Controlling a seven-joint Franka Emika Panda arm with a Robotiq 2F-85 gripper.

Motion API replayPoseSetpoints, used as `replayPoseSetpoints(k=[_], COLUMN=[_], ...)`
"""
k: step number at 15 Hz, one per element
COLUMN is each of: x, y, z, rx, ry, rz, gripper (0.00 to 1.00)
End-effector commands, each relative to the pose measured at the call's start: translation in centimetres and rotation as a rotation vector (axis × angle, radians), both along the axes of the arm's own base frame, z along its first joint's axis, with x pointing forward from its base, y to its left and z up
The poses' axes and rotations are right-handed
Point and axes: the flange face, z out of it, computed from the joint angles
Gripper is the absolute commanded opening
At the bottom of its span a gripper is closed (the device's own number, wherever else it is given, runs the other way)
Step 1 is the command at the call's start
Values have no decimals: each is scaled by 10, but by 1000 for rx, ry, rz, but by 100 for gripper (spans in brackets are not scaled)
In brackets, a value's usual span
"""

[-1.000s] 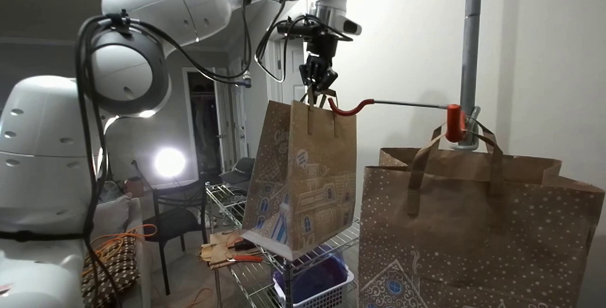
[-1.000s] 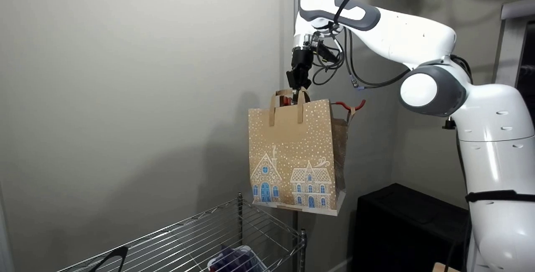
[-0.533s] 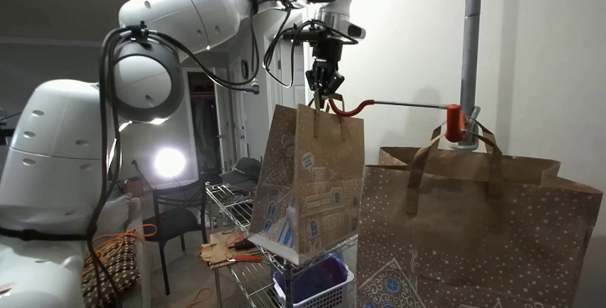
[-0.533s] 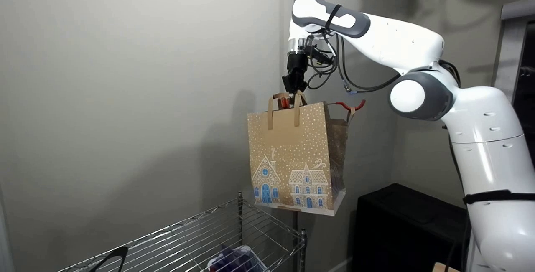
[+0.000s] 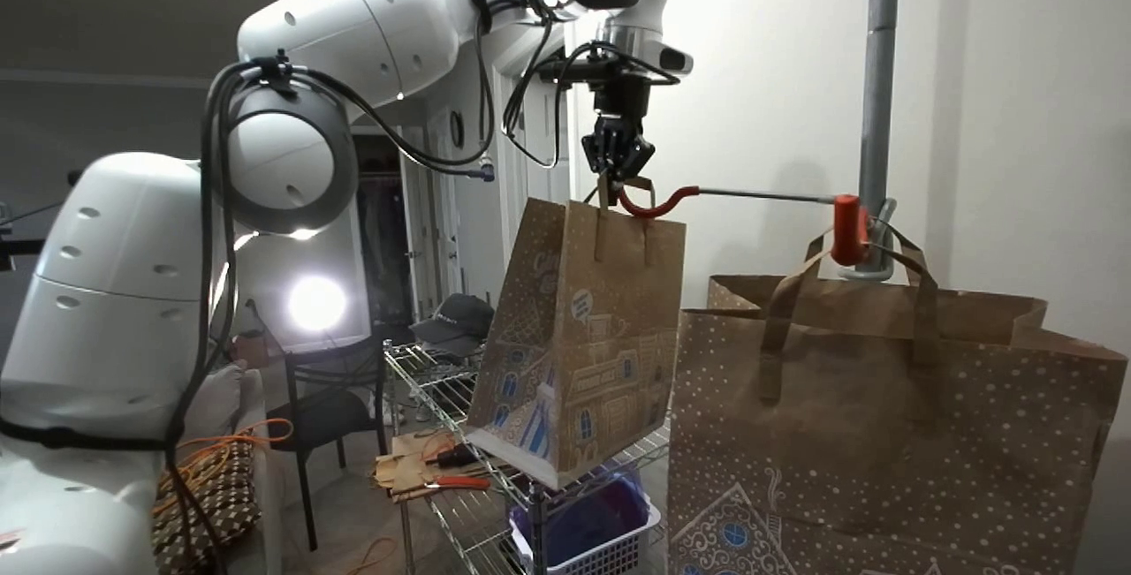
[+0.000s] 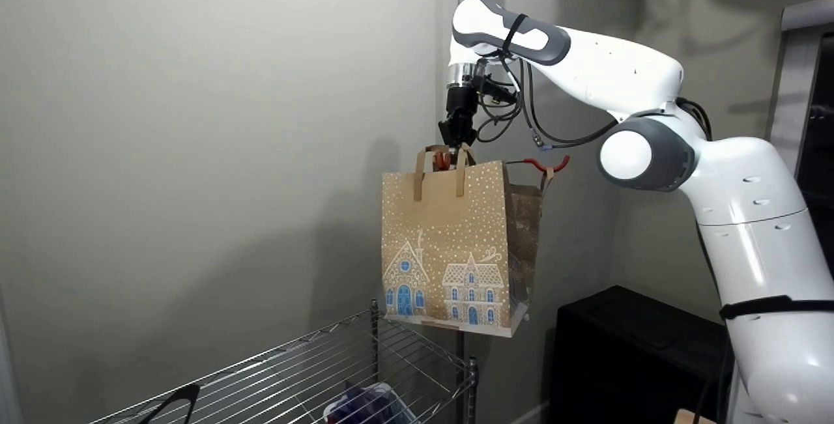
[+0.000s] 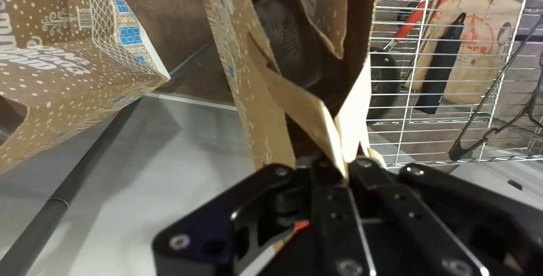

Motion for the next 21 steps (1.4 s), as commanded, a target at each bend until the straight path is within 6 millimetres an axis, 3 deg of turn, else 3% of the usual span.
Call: replayPoseSetpoints(k=[1,7,8,10,16,20,21], x=[6,13,13,12,0,-26,-36], y=[-13,-19,-18,-16,-13,-2,2], z=[6,4,2,2,9,27,36], rx=[5,-12,-17,-15,-13,-29,-41], ry=[-64,-95,-83,-76,-57,-42,-47], rz=[-35,-64,-66,-53,-44,-37,-35], gripper=[0,0,26,32,70,96,99])
